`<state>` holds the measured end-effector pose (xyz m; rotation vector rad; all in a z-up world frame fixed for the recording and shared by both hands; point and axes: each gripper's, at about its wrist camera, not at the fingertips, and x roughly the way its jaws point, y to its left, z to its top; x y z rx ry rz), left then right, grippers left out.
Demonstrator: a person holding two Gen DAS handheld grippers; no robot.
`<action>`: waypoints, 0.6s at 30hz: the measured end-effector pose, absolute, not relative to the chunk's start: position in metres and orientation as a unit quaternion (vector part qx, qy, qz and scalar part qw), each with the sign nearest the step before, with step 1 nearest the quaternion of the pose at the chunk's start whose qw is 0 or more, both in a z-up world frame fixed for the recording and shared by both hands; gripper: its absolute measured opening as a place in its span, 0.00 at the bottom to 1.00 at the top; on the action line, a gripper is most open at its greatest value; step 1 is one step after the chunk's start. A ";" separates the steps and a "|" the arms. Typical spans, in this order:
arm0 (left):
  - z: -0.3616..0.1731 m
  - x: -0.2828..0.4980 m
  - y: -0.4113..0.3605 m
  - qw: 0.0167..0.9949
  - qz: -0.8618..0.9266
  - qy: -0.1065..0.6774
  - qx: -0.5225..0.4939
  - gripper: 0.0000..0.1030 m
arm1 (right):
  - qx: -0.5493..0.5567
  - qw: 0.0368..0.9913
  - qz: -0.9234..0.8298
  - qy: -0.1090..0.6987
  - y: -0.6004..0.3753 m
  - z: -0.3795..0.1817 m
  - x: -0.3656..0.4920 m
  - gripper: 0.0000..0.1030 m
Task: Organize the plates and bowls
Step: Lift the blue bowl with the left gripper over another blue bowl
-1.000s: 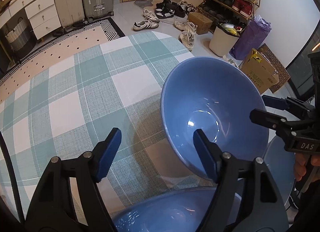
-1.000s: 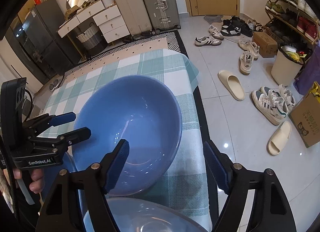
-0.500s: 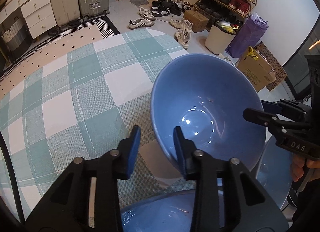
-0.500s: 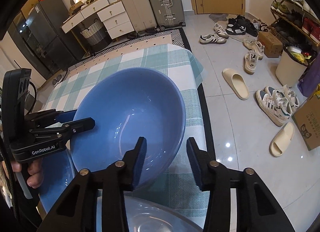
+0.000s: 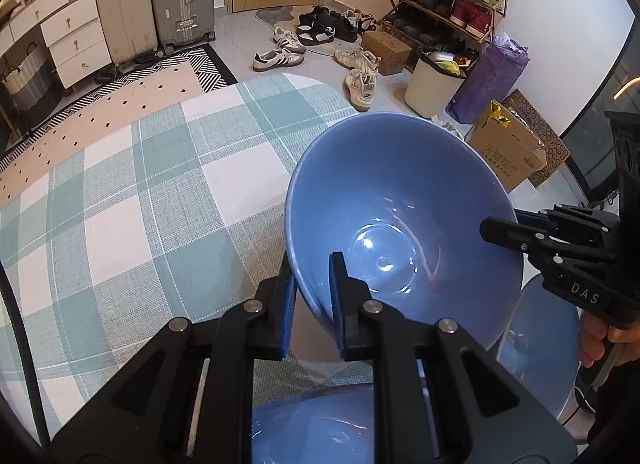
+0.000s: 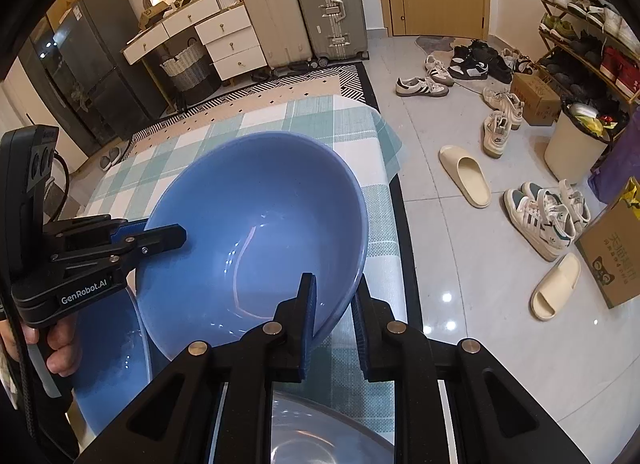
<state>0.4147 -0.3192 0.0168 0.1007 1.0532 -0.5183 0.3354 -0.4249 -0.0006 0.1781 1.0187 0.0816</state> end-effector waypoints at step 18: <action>0.050 0.394 -0.308 0.848 -0.241 0.471 0.034 0.12 | 0.075 0.882 0.039 0.463 -0.416 0.029 0.322 0.17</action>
